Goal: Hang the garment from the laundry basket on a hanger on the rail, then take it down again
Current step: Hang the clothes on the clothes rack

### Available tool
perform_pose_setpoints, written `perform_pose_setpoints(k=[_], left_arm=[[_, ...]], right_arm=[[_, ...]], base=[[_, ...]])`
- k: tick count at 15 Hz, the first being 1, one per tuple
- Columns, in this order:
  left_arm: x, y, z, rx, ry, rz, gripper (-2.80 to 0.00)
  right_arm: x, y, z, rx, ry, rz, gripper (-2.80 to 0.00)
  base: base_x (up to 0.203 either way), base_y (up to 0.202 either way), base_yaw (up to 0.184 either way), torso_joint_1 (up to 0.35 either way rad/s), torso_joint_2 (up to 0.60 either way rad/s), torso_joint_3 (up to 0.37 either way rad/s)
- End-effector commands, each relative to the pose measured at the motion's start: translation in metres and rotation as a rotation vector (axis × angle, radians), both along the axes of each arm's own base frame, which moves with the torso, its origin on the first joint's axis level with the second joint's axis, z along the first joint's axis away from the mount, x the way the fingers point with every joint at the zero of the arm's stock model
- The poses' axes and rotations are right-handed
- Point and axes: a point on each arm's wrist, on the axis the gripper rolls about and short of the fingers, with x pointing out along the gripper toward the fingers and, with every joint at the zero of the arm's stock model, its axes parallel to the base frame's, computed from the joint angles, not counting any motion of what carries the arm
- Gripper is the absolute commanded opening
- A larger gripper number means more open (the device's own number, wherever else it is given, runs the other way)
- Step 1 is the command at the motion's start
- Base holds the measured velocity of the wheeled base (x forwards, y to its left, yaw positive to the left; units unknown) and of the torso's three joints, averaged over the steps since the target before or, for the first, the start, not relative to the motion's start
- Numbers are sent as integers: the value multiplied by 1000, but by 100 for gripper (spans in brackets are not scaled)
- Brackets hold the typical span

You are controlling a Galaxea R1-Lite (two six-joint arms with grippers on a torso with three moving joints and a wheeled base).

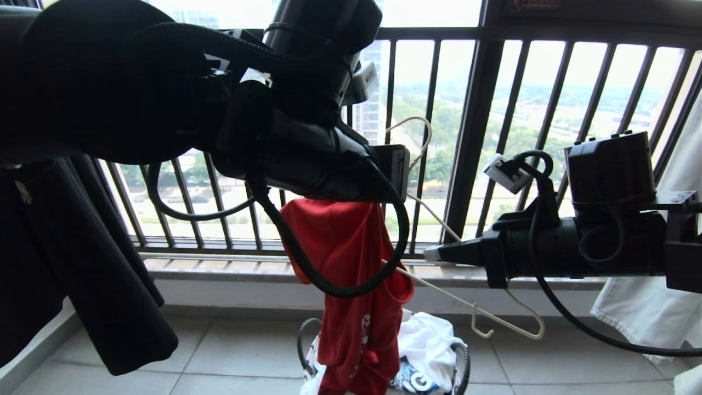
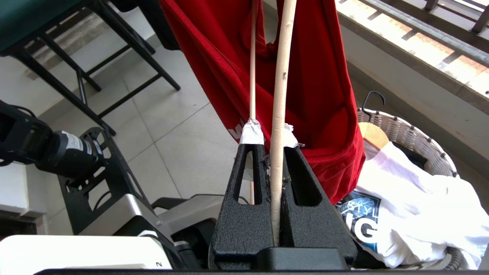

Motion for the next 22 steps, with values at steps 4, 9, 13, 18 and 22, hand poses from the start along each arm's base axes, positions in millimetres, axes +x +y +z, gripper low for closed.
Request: perform_pose_setpoints(k=[4,9,13,18,22], left_arm=[[0,5,18,69,-144,30,-280],[6,-1,18,177,-255,46,-280],[0,-4,27,170,-323,14,-280],[-16,-10,28,163,-322,-35,-280],[-27,-12,28,162,-321,-63,-280]], right_arm=[[9,6,4,23,-32,76,-280],[15,10,10,77,-92,146,-280],[25,19,1,85,-96,174,-280],[27,20,-2,85,-88,172,-280],[25,18,2,92,-101,170,-280]], base=[[0,0,0,0,0,0],[0,0,0,0,0,0],[0,0,0,0,0,0],[0,0,0,0,0,0],[0,0,0,0,0,0]])
